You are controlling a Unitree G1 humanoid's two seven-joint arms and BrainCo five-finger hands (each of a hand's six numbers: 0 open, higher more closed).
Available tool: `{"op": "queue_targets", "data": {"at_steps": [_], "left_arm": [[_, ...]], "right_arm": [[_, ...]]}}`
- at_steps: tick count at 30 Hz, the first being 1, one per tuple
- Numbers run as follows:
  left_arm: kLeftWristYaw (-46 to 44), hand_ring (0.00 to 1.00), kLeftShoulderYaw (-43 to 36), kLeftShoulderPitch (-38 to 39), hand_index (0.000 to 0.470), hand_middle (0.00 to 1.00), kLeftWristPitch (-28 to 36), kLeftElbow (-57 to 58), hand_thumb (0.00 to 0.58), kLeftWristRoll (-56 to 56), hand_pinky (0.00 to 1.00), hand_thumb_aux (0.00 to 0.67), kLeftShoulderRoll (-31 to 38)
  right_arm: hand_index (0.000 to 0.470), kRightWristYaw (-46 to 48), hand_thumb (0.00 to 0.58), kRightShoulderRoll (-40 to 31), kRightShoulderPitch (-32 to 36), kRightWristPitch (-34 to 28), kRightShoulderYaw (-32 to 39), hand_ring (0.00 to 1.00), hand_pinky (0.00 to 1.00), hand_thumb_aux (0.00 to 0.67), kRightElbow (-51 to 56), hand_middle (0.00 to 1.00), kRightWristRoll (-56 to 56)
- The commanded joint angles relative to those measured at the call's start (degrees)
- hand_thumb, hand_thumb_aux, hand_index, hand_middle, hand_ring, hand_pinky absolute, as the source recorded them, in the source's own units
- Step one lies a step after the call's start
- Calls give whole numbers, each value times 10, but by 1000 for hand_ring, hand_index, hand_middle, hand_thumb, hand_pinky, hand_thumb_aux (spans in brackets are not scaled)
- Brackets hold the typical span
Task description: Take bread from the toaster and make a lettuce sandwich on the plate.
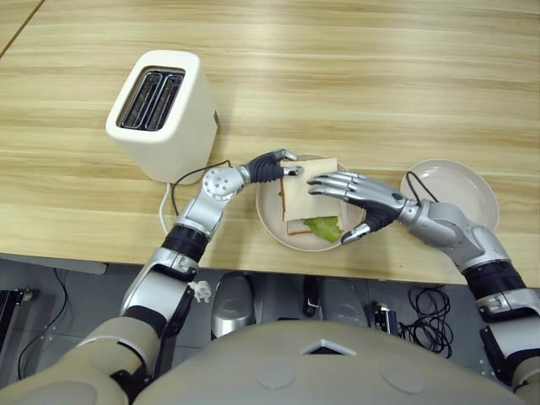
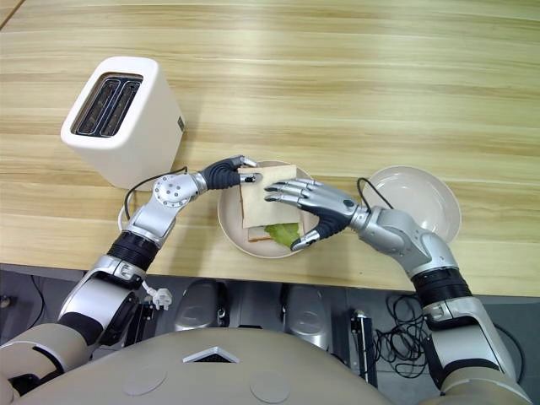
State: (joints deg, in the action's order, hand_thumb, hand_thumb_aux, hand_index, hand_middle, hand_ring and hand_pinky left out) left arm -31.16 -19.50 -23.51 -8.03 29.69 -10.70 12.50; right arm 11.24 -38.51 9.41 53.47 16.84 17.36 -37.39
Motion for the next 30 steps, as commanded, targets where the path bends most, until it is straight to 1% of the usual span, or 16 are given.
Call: {"op": "queue_targets", "data": {"at_steps": [1, 4, 8, 9, 10, 11, 12, 13, 19, 23, 27, 30], "left_arm": [[-8, 1000, -9, 0, 460, 1000, -4, 19, 580, -6, 1000, 670, -5], [-11, 1000, -10, -2, 460, 1000, -5, 30, 580, -6, 1000, 670, -8], [19, 1000, -7, -9, 460, 1000, -13, 35, 580, -22, 1000, 670, -7], [29, 1000, -4, -12, 449, 1000, -15, 35, 580, -28, 1000, 654, -6], [40, 910, -1, -15, 339, 910, -17, 34, 540, -33, 910, 494, -4], [45, 110, -1, -17, 233, 110, -19, 34, 438, -38, 110, 339, -3], [52, 0, -1, -18, 54, 0, -20, 32, 128, -44, 0, 79, -2], [71, 0, -5, -17, 0, 0, -22, 27, 0, -61, 0, 0, 2], [157, 0, -10, 12, 0, 0, -16, -58, 0, -141, 0, 0, 21], [207, 0, 18, 49, 0, 0, 1, -147, 0, -154, 0, 0, 23], [223, 0, 41, 83, 0, 0, 23, -232, 0, -150, 0, 0, 26], [231, 0, 53, 98, 0, 0, 35, -280, 0, -154, 0, 0, 30]], "right_arm": [[0, 22, 0, 0, -6, -34, 33, 0, 0, 0, -8, 0, -48], [0, 42, 0, -3, -10, -50, 47, 0, 0, 0, -14, 0, -51], [0, 111, 0, -20, -29, -89, 69, 0, 0, 0, -28, 0, -30], [0, 128, 0, -24, -34, -100, 73, 0, 0, 0, -32, 0, -25], [0, 141, 0, -28, -39, -110, 76, 0, 0, 0, -37, 0, -23], [0, 151, 0, -31, -41, -117, 77, 0, 0, 0, -41, 0, -21], [0, 158, 0, -32, -43, -123, 79, 0, 0, 0, -46, 0, -19], [0, 162, 0, -34, -44, -129, 79, 0, 0, 0, -52, 0, -20], [0, 155, 0, -33, -37, -147, 82, 0, 0, 0, -61, 0, -31], [0, 123, 0, -25, -27, -154, 77, 0, 0, 0, -58, 0, -42], [0, 99, 0, -23, -21, -152, 76, 0, 0, 0, -53, 0, -52], [0, 65, 0, -17, -14, -152, 71, 0, 0, 0, -49, 0, -66]]}}
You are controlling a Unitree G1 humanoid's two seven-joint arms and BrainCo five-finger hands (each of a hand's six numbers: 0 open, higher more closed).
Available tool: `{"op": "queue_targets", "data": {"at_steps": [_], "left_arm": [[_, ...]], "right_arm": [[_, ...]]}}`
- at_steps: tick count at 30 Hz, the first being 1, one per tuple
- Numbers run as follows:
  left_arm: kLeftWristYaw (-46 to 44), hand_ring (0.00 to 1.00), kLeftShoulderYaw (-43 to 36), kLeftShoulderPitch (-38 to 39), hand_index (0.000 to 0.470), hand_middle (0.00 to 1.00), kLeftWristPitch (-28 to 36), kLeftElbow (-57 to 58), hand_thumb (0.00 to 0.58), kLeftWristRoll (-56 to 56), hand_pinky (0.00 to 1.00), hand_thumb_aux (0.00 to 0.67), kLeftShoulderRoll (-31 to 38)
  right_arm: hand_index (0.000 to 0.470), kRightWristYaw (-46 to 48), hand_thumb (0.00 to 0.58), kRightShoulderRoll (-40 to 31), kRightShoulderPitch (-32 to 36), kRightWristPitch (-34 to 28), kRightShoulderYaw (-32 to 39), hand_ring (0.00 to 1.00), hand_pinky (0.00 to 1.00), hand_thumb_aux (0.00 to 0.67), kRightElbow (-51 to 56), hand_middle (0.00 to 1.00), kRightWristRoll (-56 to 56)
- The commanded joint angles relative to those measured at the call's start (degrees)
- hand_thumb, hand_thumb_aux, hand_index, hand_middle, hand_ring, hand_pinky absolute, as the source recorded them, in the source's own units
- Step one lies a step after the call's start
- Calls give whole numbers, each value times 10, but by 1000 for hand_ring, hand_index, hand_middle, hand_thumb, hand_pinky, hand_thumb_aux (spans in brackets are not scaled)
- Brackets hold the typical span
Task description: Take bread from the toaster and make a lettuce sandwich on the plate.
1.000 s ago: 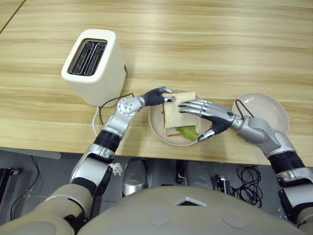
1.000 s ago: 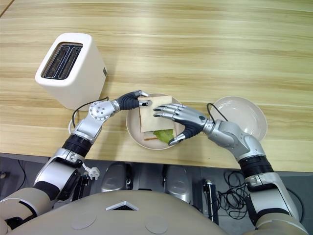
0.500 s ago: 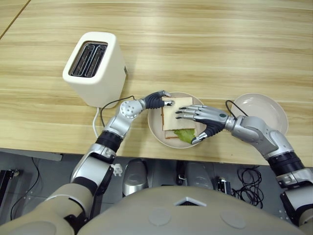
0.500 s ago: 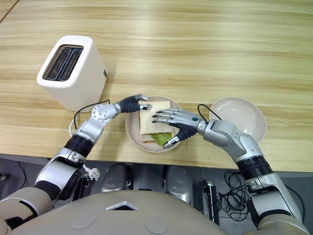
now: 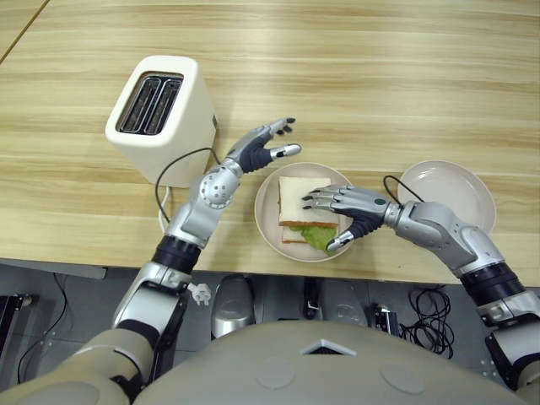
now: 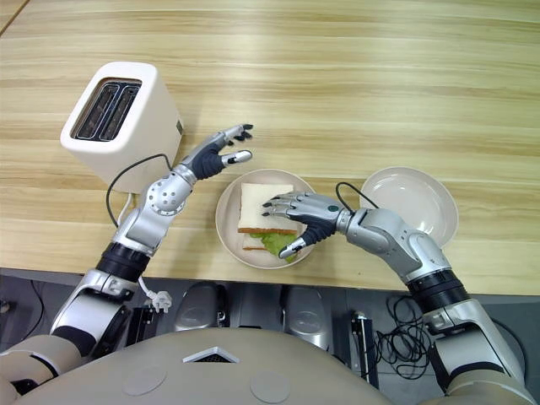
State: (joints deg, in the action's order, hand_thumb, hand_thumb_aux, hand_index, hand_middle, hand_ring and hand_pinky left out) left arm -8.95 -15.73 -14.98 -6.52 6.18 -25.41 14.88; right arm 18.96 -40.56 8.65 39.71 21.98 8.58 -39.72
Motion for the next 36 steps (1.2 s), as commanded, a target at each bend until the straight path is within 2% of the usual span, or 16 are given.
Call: {"op": "queue_targets", "data": {"at_steps": [1, 5, 6, 7, 8, 9, 10, 12, 13, 18, 21, 23, 27, 31, 36], "left_arm": [[12, 0, 20, 16, 0, 0, 22, -59, 0, -7, 0, 0, 7], [35, 0, 49, 29, 0, 0, 10, -102, 0, 19, 0, 0, -6], [42, 0, 57, 31, 0, 0, 3, -108, 0, 30, 0, 0, -12], [49, 0, 65, 35, 0, 0, -5, -114, 0, 45, 0, 0, -20], [53, 0, 73, 40, 58, 0, -12, -118, 136, 60, 0, 84, -28], [56, 0, 77, 46, 58, 0, -17, -125, 136, 71, 0, 84, -35], [55, 816, 78, 56, 330, 816, -25, -135, 534, 80, 816, 481, -41], [41, 816, 69, 78, 330, 816, -39, -159, 534, 93, 816, 481, -43], [22, 1000, 60, 91, 460, 1000, -49, -174, 580, 108, 1000, 670, -39], [-75, 1000, 49, 136, 460, 1000, -42, -230, 580, 215, 1000, 670, -15], [-163, 1000, 44, 174, 460, 1000, 2, -294, 580, 337, 1000, 670, 22], [-225, 1000, 42, 210, 460, 1000, 29, -328, 580, 398, 1000, 670, 66], [-310, 1000, 36, 274, 460, 1000, 42, -334, 580, 408, 1000, 670, 160], [-339, 1000, 21, 306, 460, 1000, 30, -301, 580, 358, 1000, 670, 208], [-344, 1000, -21, 307, 460, 1000, 1, -236, 580, 245, 1000, 670, 246]], "right_arm": [[0, -30, 0, 7, -1, -15, 14, 0, 0, 0, 39, 0, -46], [0, -98, 0, 37, 10, 4, -32, 12, 12, 0, 36, 12, 19], [90, -104, 205, 47, 9, 10, -44, 1000, 1000, 131, 36, 1000, 56], [426, -106, 577, 61, 6, 18, -59, 1000, 1000, 620, 34, 1000, 109], [460, -104, 580, 73, 2, 23, -72, 1000, 1000, 670, 32, 1000, 162], [460, -96, 580, 84, -2, 25, -83, 1000, 1000, 670, 25, 1000, 213], [460, -90, 580, 94, -7, 28, -94, 1000, 1000, 670, 16, 1000, 262], [460, -69, 580, 105, -20, 24, -113, 1000, 1000, 670, -9, 1000, 358], [460, -53, 580, 109, -27, 18, -122, 1000, 1000, 670, -23, 1000, 413], [460, 29, 580, 114, -58, -43, -149, 1000, 1000, 670, -81, 1000, 601], [460, 112, 580, 98, -89, -112, -157, 1000, 1000, 670, -122, 1000, 703], [460, 199, 580, 60, -125, -155, -153, 1000, 1000, 670, -141, 1000, 748], [460, 323, 580, -18, -193, -181, -149, 1000, 1000, 670, -126, 1000, 726], [460, 353, 580, -53, -224, -171, -138, 1000, 1000, 670, -110, 1000, 621], [460, 358, 580, -73, -225, -162, -133, 1000, 1000, 670, -81, 1000, 523]]}}
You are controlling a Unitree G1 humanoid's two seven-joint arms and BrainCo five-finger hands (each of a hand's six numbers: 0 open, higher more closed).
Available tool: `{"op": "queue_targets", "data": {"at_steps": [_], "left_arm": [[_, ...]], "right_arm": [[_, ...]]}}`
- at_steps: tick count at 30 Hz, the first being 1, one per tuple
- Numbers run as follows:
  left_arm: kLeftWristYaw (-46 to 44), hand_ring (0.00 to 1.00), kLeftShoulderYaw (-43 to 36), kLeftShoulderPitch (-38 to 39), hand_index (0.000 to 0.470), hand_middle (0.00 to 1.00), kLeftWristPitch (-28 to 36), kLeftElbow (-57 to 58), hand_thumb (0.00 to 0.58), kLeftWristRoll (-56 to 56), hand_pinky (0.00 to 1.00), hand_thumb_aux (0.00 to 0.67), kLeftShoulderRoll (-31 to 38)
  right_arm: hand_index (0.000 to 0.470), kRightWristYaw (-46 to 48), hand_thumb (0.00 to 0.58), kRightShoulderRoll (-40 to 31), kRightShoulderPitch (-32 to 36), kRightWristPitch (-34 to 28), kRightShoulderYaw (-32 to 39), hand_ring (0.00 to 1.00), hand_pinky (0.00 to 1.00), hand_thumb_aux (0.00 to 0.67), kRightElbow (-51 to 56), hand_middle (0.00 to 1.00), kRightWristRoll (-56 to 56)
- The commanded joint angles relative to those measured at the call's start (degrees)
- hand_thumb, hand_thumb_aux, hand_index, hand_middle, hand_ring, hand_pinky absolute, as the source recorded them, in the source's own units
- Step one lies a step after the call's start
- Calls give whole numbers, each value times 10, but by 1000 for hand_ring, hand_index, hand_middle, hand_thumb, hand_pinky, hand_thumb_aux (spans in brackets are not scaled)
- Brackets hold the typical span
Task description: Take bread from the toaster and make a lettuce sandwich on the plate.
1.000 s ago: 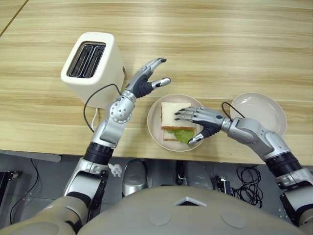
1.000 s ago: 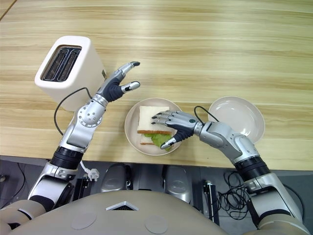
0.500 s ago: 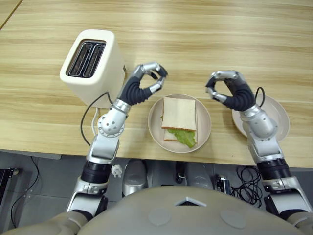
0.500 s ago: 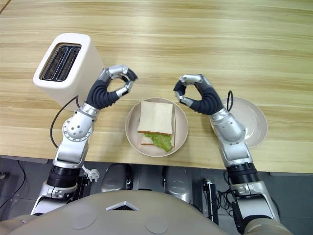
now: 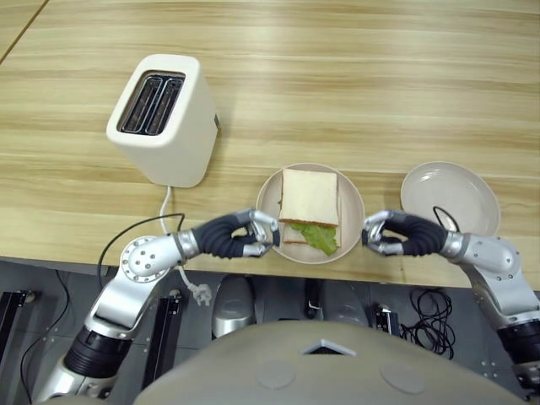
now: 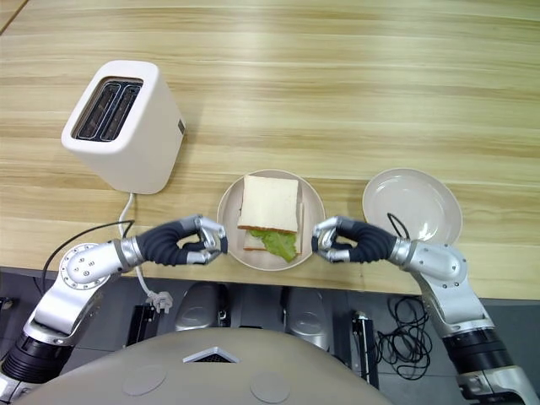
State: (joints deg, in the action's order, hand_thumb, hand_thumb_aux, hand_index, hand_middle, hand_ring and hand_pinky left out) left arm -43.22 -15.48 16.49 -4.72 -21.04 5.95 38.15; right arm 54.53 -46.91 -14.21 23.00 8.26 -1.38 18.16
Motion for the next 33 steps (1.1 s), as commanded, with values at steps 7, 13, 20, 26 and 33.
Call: {"op": "queue_targets", "data": {"at_steps": [7, 13, 20, 26, 33], "left_arm": [[35, 1000, -91, -66, 460, 1000, -53, 119, 580, -199, 1000, 670, -22], [60, 1000, -134, -108, 460, 1000, -80, 179, 580, -273, 1000, 670, -49], [108, 1000, -167, -186, 460, 1000, -110, 288, 580, -336, 1000, 670, -110], [187, 1000, -149, -287, 460, 1000, -138, 401, 580, -356, 1000, 670, -153], [250, 1000, -145, -418, 460, 1000, -178, 590, 580, -354, 1000, 670, -208]], "right_arm": [[460, -55, 580, -2, 40, 27, 24, 1000, 1000, 670, 60, 1000, -225], [460, -111, 580, 10, 65, 49, 56, 1000, 1000, 670, 73, 1000, -338], [460, -141, 580, 51, 117, 61, 100, 1000, 1000, 670, 110, 1000, -399], [460, -194, 580, 71, 186, 68, 93, 1000, 1000, 670, 172, 1000, -426], [460, -249, 580, 108, 344, 94, 106, 1000, 1000, 670, 375, 1000, -455]]}}
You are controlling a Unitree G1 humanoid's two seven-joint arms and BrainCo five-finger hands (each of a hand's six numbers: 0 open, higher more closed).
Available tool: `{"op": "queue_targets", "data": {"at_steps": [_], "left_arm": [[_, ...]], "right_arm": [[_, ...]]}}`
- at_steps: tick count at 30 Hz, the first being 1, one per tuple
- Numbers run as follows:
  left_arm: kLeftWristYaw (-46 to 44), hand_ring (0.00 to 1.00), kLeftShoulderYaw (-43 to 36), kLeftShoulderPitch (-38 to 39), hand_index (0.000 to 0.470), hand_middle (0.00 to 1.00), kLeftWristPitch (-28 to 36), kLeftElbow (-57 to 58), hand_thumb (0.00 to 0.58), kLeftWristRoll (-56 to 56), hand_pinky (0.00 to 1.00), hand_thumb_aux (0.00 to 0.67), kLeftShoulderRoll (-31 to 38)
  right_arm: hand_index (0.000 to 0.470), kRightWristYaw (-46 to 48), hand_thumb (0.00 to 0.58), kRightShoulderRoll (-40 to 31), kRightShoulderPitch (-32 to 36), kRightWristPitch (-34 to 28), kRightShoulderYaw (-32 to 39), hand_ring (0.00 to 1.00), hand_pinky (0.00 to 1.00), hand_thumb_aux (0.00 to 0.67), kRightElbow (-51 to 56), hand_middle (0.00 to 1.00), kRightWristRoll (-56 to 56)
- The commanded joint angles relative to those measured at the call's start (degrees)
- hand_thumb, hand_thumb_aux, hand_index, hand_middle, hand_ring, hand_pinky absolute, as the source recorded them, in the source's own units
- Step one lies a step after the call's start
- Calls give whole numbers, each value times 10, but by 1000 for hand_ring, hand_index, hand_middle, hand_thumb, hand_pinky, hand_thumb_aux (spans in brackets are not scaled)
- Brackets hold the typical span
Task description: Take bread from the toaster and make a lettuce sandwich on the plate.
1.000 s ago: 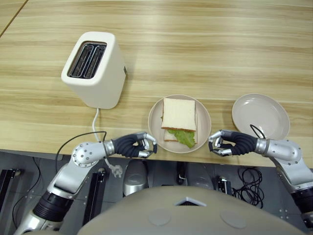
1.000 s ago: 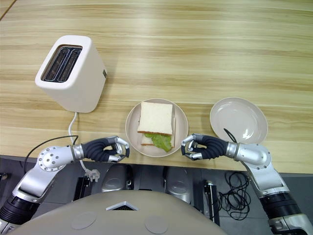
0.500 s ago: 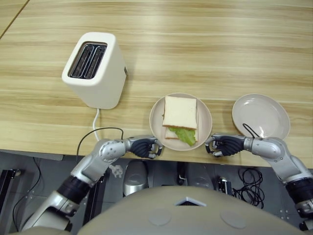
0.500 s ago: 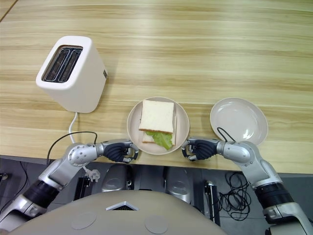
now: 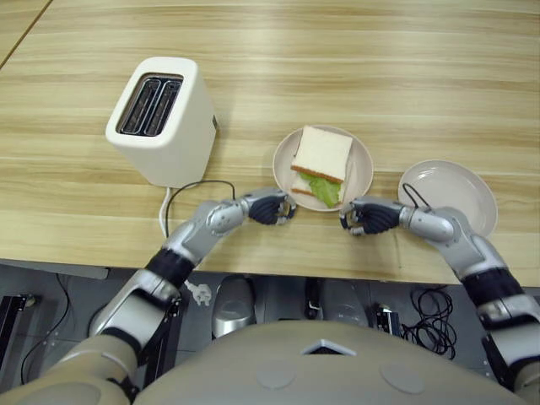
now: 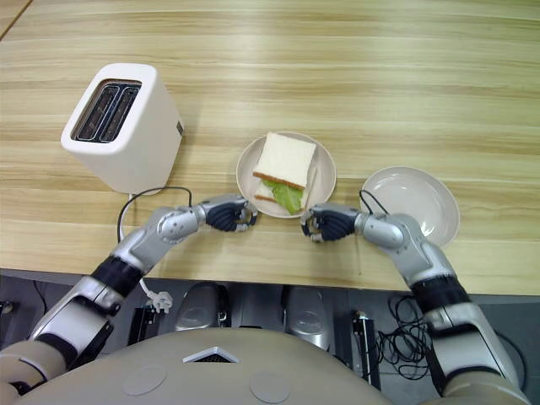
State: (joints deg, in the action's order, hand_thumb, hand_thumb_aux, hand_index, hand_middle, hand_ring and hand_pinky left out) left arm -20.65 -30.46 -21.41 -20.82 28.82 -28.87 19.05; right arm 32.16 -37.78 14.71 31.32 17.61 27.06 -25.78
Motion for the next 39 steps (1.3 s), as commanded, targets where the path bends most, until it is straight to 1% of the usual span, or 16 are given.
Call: {"op": "queue_targets", "data": {"at_steps": [1, 6, 11, 14, 16, 19, 20, 21, 22, 23, 27, 30, 32, 33, 36, 39], "left_arm": [[29, 1000, 6, -56, 460, 1000, -20, 127, 580, -1, 1000, 670, -28], [59, 1000, 22, -110, 460, 1000, -44, 275, 580, 17, 1000, 670, -73], [95, 1000, 50, -145, 460, 1000, -61, 357, 580, 34, 1000, 670, -107], [103, 1000, 69, -154, 460, 1000, -76, 365, 580, 47, 1000, 670, -113], [98, 1000, 81, -148, 460, 1000, -99, 350, 580, 60, 1000, 670, -109], [83, 1000, 112, -109, 460, 1000, -138, 267, 580, 105, 1000, 670, -97], [80, 463, 122, -88, 397, 463, -147, 225, 569, 120, 463, 578, -93], [75, 0, 130, -65, 280, 0, -147, 181, 491, 133, 0, 407, -90], [66, 0, 136, -39, 74, 0, -140, 129, 172, 146, 0, 108, -86], [59, 0, 142, -10, 0, 0, -130, 72, 0, 159, 0, 0, -82], [56, 0, 175, 91, 0, 0, -68, -152, 0, 227, 0, 0, -86], [80, 0, 206, 129, 0, 0, -4, -261, 0, 288, 0, 0, -120], [106, 0, 219, 138, 0, 0, 19, -285, 0, 284, 0, 0, -138], [119, 0, 225, 139, 0, 0, 27, -285, 0, 279, 0, 0, -147], [164, 0, 242, 145, 0, 0, 38, -278, 0, 248, 0, 0, -164], [199, 0, 250, 150, 0, 0, 25, -269, 0, 223, 0, 0, -168]], "right_arm": [[460, -27, 580, 24, 77, 14, 14, 1000, 1000, 670, 125, 1000, -13], [460, -50, 580, 49, 155, 29, 16, 1000, 1000, 670, 299, 1000, -9], [460, -104, 580, 67, 195, 35, 20, 1000, 1000, 670, 407, 1000, -18], [460, -102, 580, 71, 189, 64, 5, 1000, 1000, 670, 419, 1000, 7], [460, -74, 580, 77, 178, 112, -29, 1000, 1000, 670, 410, 1000, 61], [460, -31, 580, 85, 152, 190, -95, 1000, 1000, 670, 371, 1000, 165], [305, -15, 514, 87, 142, 204, -114, 667, 667, 444, 350, 667, 202], [0, -7, 0, 88, 131, 219, -129, 86, 86, 0, 327, 86, 231], [0, -1, 0, 89, 119, 229, -143, 0, 0, 0, 298, 0, 259], [0, 1, 0, 90, 106, 236, -155, 0, 0, 0, 261, 0, 284], [0, -14, 0, 111, 47, 216, -185, 0, 0, 0, 92, 0, 366], [0, -61, 0, 158, 21, 185, -199, 0, 0, 0, -10, 0, 386], [0, -105, 0, 208, 13, 169, -206, 0, 0, 0, -55, 0, 392], [0, -130, 0, 233, 13, 176, -212, 0, 0, 0, -63, 0, 380], [0, -199, 0, 306, 11, 178, -235, 0, 0, 0, -50, 0, 359], [0, -250, 0, 332, 5, 193, -255, 0, 0, 0, -36, 0, 317]]}}
